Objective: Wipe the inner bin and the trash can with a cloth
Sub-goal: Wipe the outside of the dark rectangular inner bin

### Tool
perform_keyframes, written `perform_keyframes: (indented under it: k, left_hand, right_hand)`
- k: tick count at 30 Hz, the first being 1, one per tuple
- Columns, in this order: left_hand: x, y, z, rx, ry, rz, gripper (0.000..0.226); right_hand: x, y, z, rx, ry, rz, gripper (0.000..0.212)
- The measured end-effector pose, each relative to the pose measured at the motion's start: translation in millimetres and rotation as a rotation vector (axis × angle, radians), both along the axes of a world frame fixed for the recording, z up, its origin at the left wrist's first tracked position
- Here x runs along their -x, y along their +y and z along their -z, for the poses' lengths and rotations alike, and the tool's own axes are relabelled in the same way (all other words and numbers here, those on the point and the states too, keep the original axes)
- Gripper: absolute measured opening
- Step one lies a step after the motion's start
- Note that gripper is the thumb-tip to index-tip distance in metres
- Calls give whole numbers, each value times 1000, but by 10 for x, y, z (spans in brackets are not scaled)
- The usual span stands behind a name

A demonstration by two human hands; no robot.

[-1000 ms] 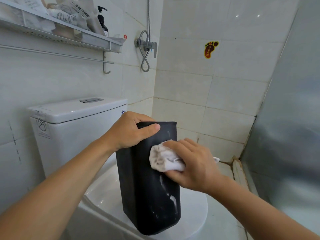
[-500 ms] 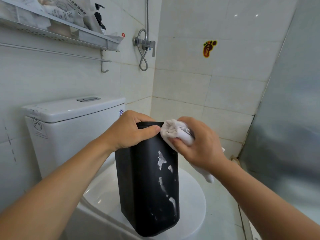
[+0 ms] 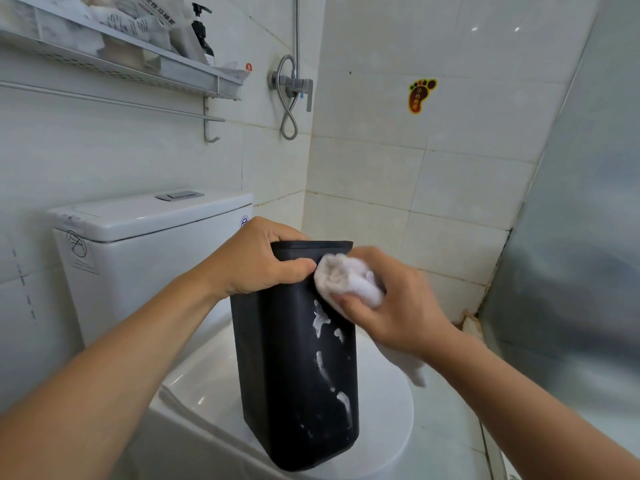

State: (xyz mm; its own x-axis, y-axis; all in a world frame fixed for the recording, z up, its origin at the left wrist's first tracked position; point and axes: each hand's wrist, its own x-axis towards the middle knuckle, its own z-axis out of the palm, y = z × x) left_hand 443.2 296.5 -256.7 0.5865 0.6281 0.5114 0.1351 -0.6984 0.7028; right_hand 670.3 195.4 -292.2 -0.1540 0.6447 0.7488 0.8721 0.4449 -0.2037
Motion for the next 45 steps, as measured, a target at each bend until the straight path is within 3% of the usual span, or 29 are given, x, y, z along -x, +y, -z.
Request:
perform_keyframes:
  k: [3, 7, 14, 18, 20, 25, 27, 32, 34, 39, 45]
  left_hand:
    - [2, 10, 3, 17, 9, -1, 15]
    - [-61, -7, -10, 0, 12, -5, 14]
    - [41, 85, 28, 45, -21, -6, 17]
    - [-35, 30, 7, 3, 9, -9, 12]
    - [-38, 47, 8, -16, 4, -24, 9]
    - [73, 192, 52, 21, -39, -77, 23]
    - [71, 192, 54, 22, -35, -72, 23]
    - [-7, 169, 31, -8, -22, -92, 5]
    - [30, 198, 39, -5, -45, -114, 8]
    - [162, 263, 64, 67, -85, -138, 12]
    - [105, 245, 53, -3, -51, -193, 10]
  right_hand:
    - [-49, -63, -48, 1, -150, -22, 36]
    - [-86, 81, -219, -92, -68, 66, 39]
    - [-16, -135, 236, -33, -242, -96, 42]
    - [-6, 125, -106, -170, -59, 59, 45]
    - [42, 191, -84, -216, -67, 57, 45]
    - [151, -120, 461, -104, -331, -198, 39]
    - [103, -102, 385, -112, -376, -194, 41]
    - [66, 231, -50, -216, -186, 44, 42]
    - [154, 213, 85, -191, -166, -16, 40]
    - [234, -77, 460, -49, -378, -269, 36]
    - [277, 338, -31, -184, -145, 16, 42]
